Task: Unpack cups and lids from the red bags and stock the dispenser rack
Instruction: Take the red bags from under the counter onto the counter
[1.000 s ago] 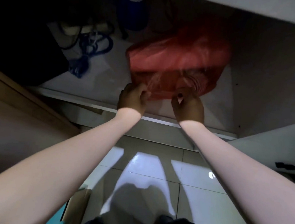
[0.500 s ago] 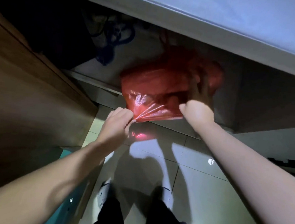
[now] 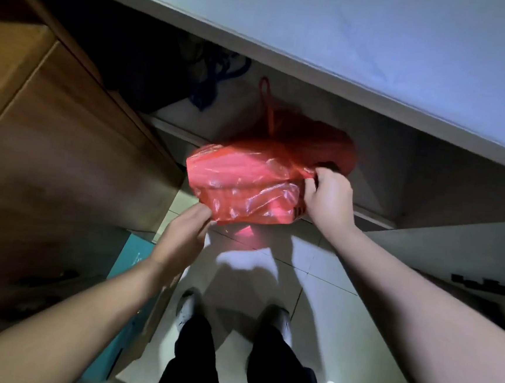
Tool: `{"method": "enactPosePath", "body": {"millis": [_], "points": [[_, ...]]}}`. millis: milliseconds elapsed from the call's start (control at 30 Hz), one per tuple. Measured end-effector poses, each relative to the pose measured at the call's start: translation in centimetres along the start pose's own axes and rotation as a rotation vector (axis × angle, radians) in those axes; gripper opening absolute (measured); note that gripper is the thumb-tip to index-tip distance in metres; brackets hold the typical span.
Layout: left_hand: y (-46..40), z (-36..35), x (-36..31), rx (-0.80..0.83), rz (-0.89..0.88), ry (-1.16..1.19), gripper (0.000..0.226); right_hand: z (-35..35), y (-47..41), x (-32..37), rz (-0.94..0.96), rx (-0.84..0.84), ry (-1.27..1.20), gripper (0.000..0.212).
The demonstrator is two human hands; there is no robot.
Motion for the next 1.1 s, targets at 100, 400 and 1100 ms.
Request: {"method": "enactPosePath", "body": {"millis": [100,400,1100], "points": [[1.6,2.0,-1.0,0.003,0.104,-0.063,0.009,2.5,2.2,1.8,0.122,-0.011,-0.171,0.011],[7.0,9.0,-9.2,0.143,0.137,-0.127,0.012,12.0,9.3,5.4,0.053,-0.052,-0.322,0.016],[4.4,11.0,-51.4,0.369,-0.707,-0.088,0.028,50.8,35.2,-2.1,-0.386,-0.873,-0.196,0.008]]}}
Point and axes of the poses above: each hand's wrist, its own y-axis away from the middle knuckle, its own z-axis out of the back of the hand, x = y × z, the point moved 3 cm from there along -y, towards the middle knuckle, and after that the axes turned 14 degrees about -y, right-handed, at the moved point
